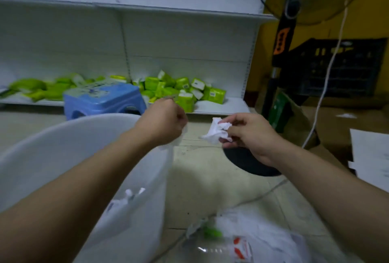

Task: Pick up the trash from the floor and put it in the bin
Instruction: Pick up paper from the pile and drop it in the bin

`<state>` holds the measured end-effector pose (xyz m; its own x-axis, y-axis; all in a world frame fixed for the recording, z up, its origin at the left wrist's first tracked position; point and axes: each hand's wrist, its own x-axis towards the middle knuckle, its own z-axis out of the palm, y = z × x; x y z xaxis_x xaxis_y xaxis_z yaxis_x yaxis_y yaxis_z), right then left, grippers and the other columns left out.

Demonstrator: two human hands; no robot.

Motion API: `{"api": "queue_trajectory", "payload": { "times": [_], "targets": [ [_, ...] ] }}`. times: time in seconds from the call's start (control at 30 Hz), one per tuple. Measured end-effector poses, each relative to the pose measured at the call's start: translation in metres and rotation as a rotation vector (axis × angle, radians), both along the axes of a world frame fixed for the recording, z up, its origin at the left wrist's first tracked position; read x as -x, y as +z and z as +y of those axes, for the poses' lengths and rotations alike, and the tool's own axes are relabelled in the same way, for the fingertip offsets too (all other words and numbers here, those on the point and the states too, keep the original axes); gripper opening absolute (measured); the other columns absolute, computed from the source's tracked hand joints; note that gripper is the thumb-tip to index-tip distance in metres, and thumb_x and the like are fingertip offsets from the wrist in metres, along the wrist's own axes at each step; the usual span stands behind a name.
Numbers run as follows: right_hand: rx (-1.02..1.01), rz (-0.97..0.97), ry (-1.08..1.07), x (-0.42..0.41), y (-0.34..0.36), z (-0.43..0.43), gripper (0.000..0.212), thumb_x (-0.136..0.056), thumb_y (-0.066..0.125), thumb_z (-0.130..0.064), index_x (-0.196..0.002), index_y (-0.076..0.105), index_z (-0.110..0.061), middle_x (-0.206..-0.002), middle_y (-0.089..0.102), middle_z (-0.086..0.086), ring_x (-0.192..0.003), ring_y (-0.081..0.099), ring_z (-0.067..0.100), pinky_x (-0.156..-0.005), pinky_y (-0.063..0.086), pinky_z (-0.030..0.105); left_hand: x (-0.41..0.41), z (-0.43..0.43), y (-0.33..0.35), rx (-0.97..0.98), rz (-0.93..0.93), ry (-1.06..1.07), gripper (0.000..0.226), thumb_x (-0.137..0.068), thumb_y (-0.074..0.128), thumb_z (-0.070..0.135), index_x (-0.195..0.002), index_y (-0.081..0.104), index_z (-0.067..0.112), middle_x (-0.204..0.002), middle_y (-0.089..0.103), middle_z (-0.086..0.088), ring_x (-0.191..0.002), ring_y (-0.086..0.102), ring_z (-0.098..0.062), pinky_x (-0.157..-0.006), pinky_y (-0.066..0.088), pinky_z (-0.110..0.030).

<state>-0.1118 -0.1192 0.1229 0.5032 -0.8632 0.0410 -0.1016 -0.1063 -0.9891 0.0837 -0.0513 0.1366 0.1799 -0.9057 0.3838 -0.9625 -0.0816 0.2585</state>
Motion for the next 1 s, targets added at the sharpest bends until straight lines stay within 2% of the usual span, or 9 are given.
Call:
{"api": "queue_trajectory", "payload": {
  "times": [0.07,0.17,0.2,0.27,0.37,0.5,0.63,0.8,1.0],
  "targets": [
    [0.033,0.036,0.086,-0.049,0.003,0.018,0.022,-0.084,0.058,0.008,-0.079,0.069,-0.010,-0.068,0.066,0.003,-0.053,0.064,0.011,-0.052,0.057,0.025,-0.043,0.025,0.001,-0.027,0.024,0.049,0.030,-0.080,0.062,0.011,-0.103,0.072,0.026,-0.102,0.063,-0.008,-0.101,0.058,-0.026,-0.078,0.040,-0.028],
    [0.256,0.196,0.104,-0.113,-0.011,0.042,0.014,-0.080,0.068,-0.006,-0.078,0.074,-0.019,-0.063,0.065,-0.009,-0.053,0.056,0.000,-0.055,0.049,0.022,-0.094,0.062,-0.009,-0.048,0.105,0.123,0.044,-0.076,0.065,0.007,-0.113,0.065,0.030,-0.112,0.066,-0.004,-0.090,0.059,-0.021,-0.074,0.040,-0.026],
    [0.311,0.270,0.129,-0.128,-0.017,0.049,0.012,-0.079,0.070,-0.012,-0.084,0.076,-0.021,-0.070,0.068,-0.010,-0.060,0.058,0.001,-0.061,0.048,0.022,-0.107,0.071,-0.015,-0.065,0.129,0.153,0.043,-0.076,0.066,0.008,-0.114,0.063,0.030,-0.112,0.065,-0.005,-0.086,0.056,-0.019,-0.074,0.040,-0.025],
    [0.387,0.504,0.236,-0.147,-0.030,0.058,0.030,-0.077,0.070,-0.018,-0.104,0.072,-0.031,-0.101,0.069,-0.008,-0.089,0.061,0.008,-0.079,0.047,0.025,-0.122,0.084,-0.031,-0.176,0.122,0.199,0.043,-0.078,0.069,0.016,-0.118,0.060,0.028,-0.117,0.061,-0.006,-0.091,0.055,-0.017,-0.077,0.042,-0.027],
    [0.645,0.820,0.224,-0.146,-0.037,0.061,0.051,-0.076,0.065,-0.031,-0.123,0.055,-0.046,-0.138,0.050,-0.004,-0.129,0.039,0.021,-0.106,0.030,0.038,-0.119,0.086,-0.051,-0.314,0.026,0.162,0.054,-0.079,0.070,0.036,-0.128,0.053,0.025,-0.130,0.052,-0.007,-0.113,0.051,-0.024,-0.096,0.040,-0.034],
    [0.837,0.917,0.104,-0.099,-0.024,0.048,0.062,-0.076,0.064,-0.044,-0.135,0.043,-0.043,-0.151,0.034,0.004,-0.138,0.026,0.025,-0.111,0.018,0.045,-0.068,0.064,-0.051,-0.171,0.036,-0.038,0.054,-0.080,0.066,0.046,-0.128,0.053,0.024,-0.132,0.053,-0.006,-0.122,0.045,-0.026,-0.101,0.037,-0.037],
    [0.827,1.135,0.031,-0.017,-0.030,0.022,0.072,-0.075,0.063,-0.051,-0.140,0.036,-0.036,-0.149,0.038,0.003,-0.135,0.033,0.027,-0.110,0.025,0.048,0.022,0.036,-0.065,-0.140,0.069,-0.194,0.059,-0.079,0.067,0.044,-0.130,0.050,0.020,-0.130,0.053,-0.008,-0.125,0.041,-0.026,-0.100,0.036,-0.035],
    [0.554,1.196,0.026,0.084,-0.090,0.009,0.076,-0.077,0.067,-0.046,-0.143,0.034,-0.030,-0.149,0.037,0.003,-0.133,0.036,0.028,-0.108,0.035,0.046,0.110,0.008,-0.112,-0.328,-0.039,-0.332,0.061,-0.079,0.067,0.040,-0.133,0.046,0.022,-0.134,0.049,-0.005,-0.124,0.041,-0.024,-0.097,0.041,-0.039],
    [0.428,1.171,0.080,0.140,-0.208,0.016,0.046,-0.079,0.066,-0.042,-0.122,0.056,-0.031,-0.134,0.051,0.001,-0.119,0.047,0.023,-0.103,0.036,0.039,0.143,-0.003,-0.217,-0.724,-0.121,-0.296,0.061,-0.077,0.067,0.043,-0.131,0.047,0.024,-0.127,0.055,-0.009,-0.113,0.049,-0.027,-0.095,0.044,-0.041]
  ]
}}
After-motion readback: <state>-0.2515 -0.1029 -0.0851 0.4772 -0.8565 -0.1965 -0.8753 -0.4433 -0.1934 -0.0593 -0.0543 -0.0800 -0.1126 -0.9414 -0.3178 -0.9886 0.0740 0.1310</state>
